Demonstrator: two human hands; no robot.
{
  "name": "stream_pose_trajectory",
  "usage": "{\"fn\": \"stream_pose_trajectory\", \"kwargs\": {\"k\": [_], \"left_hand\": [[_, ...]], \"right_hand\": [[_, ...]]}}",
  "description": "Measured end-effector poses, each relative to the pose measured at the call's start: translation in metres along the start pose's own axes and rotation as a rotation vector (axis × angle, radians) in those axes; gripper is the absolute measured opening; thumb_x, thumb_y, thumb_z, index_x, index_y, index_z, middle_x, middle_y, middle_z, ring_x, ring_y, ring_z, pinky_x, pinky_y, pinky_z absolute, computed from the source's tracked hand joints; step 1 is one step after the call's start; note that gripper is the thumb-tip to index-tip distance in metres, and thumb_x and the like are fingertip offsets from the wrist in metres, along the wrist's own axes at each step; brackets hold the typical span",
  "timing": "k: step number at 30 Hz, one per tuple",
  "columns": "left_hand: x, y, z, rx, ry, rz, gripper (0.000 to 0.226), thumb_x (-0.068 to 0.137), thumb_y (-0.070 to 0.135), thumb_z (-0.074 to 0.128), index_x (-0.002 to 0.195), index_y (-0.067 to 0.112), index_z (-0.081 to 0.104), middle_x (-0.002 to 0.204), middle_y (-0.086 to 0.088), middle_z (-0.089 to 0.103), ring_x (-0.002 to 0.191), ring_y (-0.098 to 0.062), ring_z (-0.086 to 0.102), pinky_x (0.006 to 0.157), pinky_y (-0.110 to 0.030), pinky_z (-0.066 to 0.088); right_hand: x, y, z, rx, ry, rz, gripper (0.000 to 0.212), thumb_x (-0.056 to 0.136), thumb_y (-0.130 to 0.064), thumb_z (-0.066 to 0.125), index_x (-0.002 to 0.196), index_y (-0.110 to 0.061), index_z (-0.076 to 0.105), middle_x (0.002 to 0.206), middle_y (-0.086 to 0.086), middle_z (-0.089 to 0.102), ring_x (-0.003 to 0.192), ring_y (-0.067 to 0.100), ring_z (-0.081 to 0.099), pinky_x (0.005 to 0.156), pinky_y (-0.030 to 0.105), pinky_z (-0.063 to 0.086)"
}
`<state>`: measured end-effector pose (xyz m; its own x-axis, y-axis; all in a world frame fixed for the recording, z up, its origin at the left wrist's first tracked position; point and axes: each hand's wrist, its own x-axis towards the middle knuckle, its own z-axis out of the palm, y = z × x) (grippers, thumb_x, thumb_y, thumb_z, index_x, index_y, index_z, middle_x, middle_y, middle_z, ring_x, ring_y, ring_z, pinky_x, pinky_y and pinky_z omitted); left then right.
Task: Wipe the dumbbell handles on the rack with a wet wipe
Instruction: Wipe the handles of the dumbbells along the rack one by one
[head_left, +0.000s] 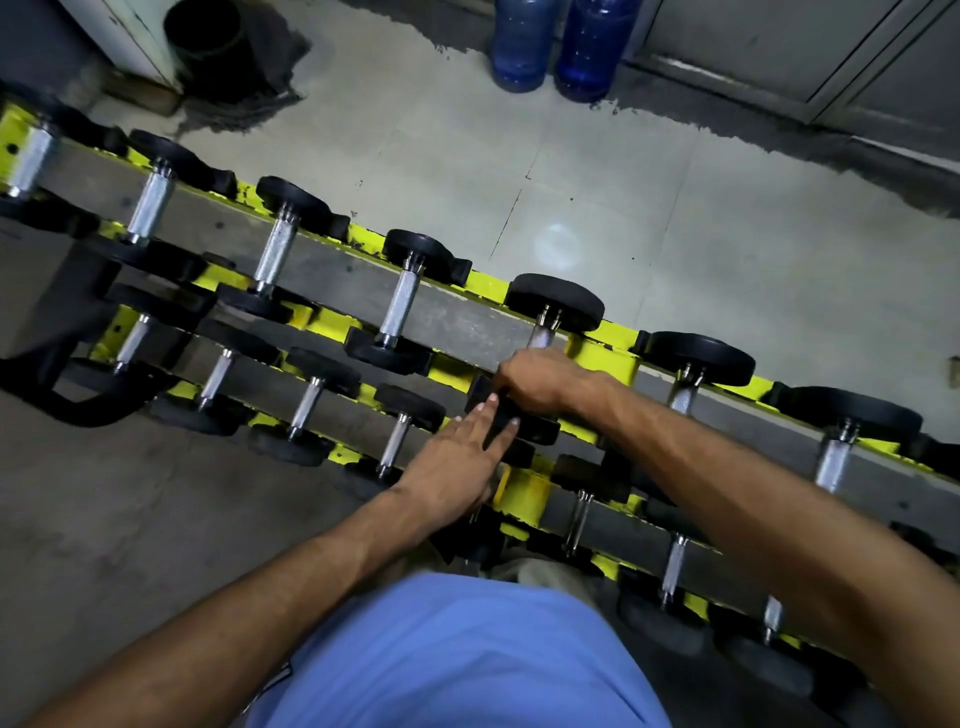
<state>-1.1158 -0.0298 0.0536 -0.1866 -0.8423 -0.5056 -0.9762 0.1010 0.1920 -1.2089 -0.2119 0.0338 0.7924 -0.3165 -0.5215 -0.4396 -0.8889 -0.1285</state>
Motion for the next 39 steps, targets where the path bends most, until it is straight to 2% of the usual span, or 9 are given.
{"fn": "stream_pose_trajectory", "kwargs": {"k": [6, 14, 22, 24, 28, 32, 35, 37, 39], "left_hand": [[0.002, -0.011, -0.018, 0.011, -0.002, 0.040, 0.078, 0.104, 0.027, 0.050, 0.168, 0.015, 0.008, 0.171, -0.029, 0.002, 0.158, -0.039, 0.019, 0.128, -0.044, 0.022], [0.000, -0.018, -0.024, -0.010, 0.030, 0.079, 0.070, 0.106, 0.036, 0.047, 0.168, 0.021, 0.018, 0.172, -0.023, 0.012, 0.155, -0.036, 0.026, 0.128, -0.043, 0.023], [0.000, -0.022, -0.029, -0.049, 0.033, 0.095, 0.068, 0.104, 0.031, 0.050, 0.167, 0.022, 0.025, 0.171, -0.023, 0.017, 0.154, -0.036, 0.029, 0.125, -0.041, 0.028], [-0.001, -0.023, -0.028, -0.043, 0.026, 0.094, 0.068, 0.103, 0.031, 0.052, 0.166, 0.022, 0.026, 0.170, -0.023, 0.019, 0.153, -0.036, 0.031, 0.124, -0.042, 0.029], [0.002, -0.023, -0.025, -0.023, 0.026, 0.105, 0.070, 0.099, 0.029, 0.057, 0.164, 0.020, 0.033, 0.168, -0.025, 0.026, 0.150, -0.039, 0.037, 0.124, -0.045, 0.033], [0.005, -0.024, -0.028, -0.012, 0.012, 0.110, 0.073, 0.100, 0.031, 0.056, 0.166, 0.024, 0.025, 0.170, -0.021, 0.020, 0.153, -0.034, 0.030, 0.126, -0.043, 0.028], [0.005, -0.025, -0.030, -0.003, 0.005, 0.127, 0.073, 0.101, 0.031, 0.054, 0.167, 0.023, 0.023, 0.171, -0.020, 0.018, 0.154, -0.034, 0.028, 0.127, -0.043, 0.026], [0.005, -0.025, -0.030, -0.022, 0.012, 0.129, 0.073, 0.100, 0.028, 0.055, 0.166, 0.021, 0.026, 0.169, -0.022, 0.020, 0.153, -0.036, 0.030, 0.126, -0.044, 0.027], [0.005, -0.026, -0.028, -0.026, 0.010, 0.130, 0.072, 0.101, 0.028, 0.054, 0.166, 0.021, 0.025, 0.170, -0.023, 0.019, 0.153, -0.036, 0.030, 0.127, -0.043, 0.028]], "right_hand": [[-0.007, -0.001, 0.007, 0.108, 0.261, 0.134, 0.015, 0.089, -0.024, 0.063, 0.103, -0.021, 0.069, 0.104, 0.007, 0.054, 0.093, 0.033, 0.061, 0.061, 0.035, 0.043], [-0.029, -0.020, 0.076, 1.164, 0.588, 0.714, 0.023, 0.077, -0.021, 0.083, 0.084, -0.016, 0.062, 0.076, -0.003, 0.066, 0.071, 0.017, 0.062, 0.066, 0.033, 0.050], [0.016, 0.026, 0.058, 1.856, 0.866, 0.824, 0.007, 0.097, -0.013, 0.063, 0.093, -0.013, 0.068, 0.081, 0.005, 0.068, 0.070, 0.019, 0.063, 0.070, 0.038, 0.061], [0.024, 0.033, 0.054, 2.216, 0.813, 0.806, 0.017, 0.101, -0.005, 0.050, 0.093, -0.012, 0.063, 0.084, 0.009, 0.065, 0.073, 0.021, 0.062, 0.067, 0.034, 0.058], [0.036, 0.033, 0.057, 2.734, 0.557, 0.570, 0.042, 0.104, -0.027, 0.027, 0.112, -0.008, 0.064, 0.108, 0.013, 0.072, 0.091, 0.032, 0.072, 0.089, 0.044, 0.049], [0.043, 0.035, 0.053, 2.789, 0.551, 0.547, 0.052, 0.104, -0.035, 0.024, 0.112, -0.004, 0.065, 0.101, 0.014, 0.075, 0.088, 0.029, 0.073, 0.088, 0.044, 0.051], [0.041, 0.026, 0.055, 2.696, 0.725, 0.717, 0.035, 0.104, -0.026, 0.035, 0.106, -0.007, 0.064, 0.083, 0.009, 0.075, 0.070, 0.021, 0.071, 0.065, 0.033, 0.057], [0.038, 0.016, 0.057, 2.461, 0.951, 0.906, 0.016, 0.100, -0.016, 0.052, 0.087, -0.012, 0.061, 0.063, 0.002, 0.067, 0.052, 0.013, 0.061, 0.049, 0.023, 0.050], [0.035, 0.006, 0.061, 2.042, 1.157, 0.980, 0.017, 0.095, -0.015, 0.064, 0.078, -0.014, 0.063, 0.063, -0.001, 0.063, 0.055, 0.012, 0.053, 0.052, 0.026, 0.045]]}}
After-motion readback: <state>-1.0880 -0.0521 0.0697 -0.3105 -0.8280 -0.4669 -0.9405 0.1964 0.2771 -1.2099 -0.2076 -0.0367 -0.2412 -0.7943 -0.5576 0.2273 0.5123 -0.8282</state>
